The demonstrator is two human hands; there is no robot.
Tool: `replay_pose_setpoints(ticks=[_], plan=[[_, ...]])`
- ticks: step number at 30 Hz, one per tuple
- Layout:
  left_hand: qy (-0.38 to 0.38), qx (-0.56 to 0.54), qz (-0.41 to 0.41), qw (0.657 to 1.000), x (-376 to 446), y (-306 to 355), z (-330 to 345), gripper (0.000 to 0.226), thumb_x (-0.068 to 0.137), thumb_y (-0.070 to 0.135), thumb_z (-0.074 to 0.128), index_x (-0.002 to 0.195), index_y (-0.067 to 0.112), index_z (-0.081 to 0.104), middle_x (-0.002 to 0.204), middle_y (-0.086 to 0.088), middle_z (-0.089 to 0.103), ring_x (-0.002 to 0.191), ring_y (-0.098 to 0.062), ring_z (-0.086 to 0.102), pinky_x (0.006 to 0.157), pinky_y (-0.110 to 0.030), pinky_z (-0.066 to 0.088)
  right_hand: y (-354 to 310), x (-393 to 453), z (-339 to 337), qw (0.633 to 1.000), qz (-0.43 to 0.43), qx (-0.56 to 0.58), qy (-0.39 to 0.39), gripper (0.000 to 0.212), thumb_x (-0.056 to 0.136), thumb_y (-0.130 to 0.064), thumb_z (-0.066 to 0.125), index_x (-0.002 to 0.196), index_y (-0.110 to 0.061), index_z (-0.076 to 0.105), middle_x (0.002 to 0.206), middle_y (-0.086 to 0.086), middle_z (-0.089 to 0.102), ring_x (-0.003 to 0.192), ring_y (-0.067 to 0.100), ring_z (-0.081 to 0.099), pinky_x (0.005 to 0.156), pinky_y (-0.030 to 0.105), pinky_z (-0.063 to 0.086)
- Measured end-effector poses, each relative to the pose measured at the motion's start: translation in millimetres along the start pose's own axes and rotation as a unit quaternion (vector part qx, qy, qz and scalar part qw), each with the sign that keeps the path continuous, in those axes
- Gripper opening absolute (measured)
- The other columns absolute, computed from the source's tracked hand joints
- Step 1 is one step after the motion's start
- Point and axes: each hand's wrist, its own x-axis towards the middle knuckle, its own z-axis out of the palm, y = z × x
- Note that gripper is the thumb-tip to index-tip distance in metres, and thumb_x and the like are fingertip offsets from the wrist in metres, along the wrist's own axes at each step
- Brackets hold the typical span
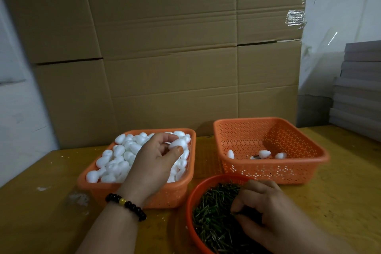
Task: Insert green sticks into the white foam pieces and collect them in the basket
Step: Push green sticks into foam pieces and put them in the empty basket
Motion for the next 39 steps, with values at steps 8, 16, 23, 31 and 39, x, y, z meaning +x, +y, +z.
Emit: replay_pose_setpoints(ticks=[8,16,23,31,39], plan=[[-0.092,-0.271,-0.11,0.952,-8.2,10.5,19.3,0.026,0.089,0.015,0.06,0.115,0.009,0.062,0.09,-0.002,0.073,0.089,-0.014,0.067,0.086,-0.031,0.045,-1.6,-3.1,-0.6,0.998,0.038,0.029,0.037,0.015,0.077,-0.032,0.07,0.084,-0.041,0.061,0.085,-0.034,0.058,0.095,-0.004,0.052,0.081,0.017,0.044],[-0.138,-0.481,-0.255,0.827,-3.4,11.6,17.9,0.036,0.079,0.023,0.059,0.113,0.011,0.064,0.087,-0.002,0.07,0.084,-0.016,0.065,0.081,-0.033,0.043,-8.8,-1.3,-4.3,0.998,0.019,0.01,0.051,0.024,0.071,-0.022,0.084,0.082,-0.036,0.069,0.083,-0.027,0.062,0.082,-0.003,0.058,0.072,0.018,0.048],[-0.147,-0.594,-0.275,0.742,-6.1,15.2,21.9,0.034,0.076,0.008,0.061,0.108,-0.003,0.063,0.089,-0.015,0.068,0.076,-0.025,0.068,0.069,-0.038,0.058,-7.6,-2.4,-4.4,0.995,0.03,0.054,0.077,0.025,0.073,-0.015,0.08,0.085,-0.035,0.071,0.088,-0.024,0.062,0.081,0.003,0.062,0.072,0.028,0.053],[-0.154,-0.587,-0.211,0.767,-11.9,16.2,32.9,0.037,0.065,-0.013,0.061,0.098,0.001,0.061,0.082,-0.019,0.068,0.078,-0.03,0.071,0.066,-0.041,0.06,-7.3,-2.5,-5.8,0.99,0.009,0.081,0.113,0.03,0.071,-0.004,0.079,0.086,-0.03,0.073,0.087,-0.017,0.063,0.074,-0.002,0.062,0.064,0.019,0.05],[-0.171,-0.479,-0.161,0.846,-18.1,10.3,44.2,0.041,0.066,-0.01,0.063,0.102,0.006,0.073,0.082,-0.007,0.07,0.071,-0.015,0.066,0.061,-0.027,0.055,-7.5,-1.6,-3.3,0.987,0.008,0.091,0.129,0.032,0.07,0.0,0.079,0.087,-0.027,0.073,0.088,-0.018,0.062,0.077,-0.004,0.062,0.065,0.015,0.049]])
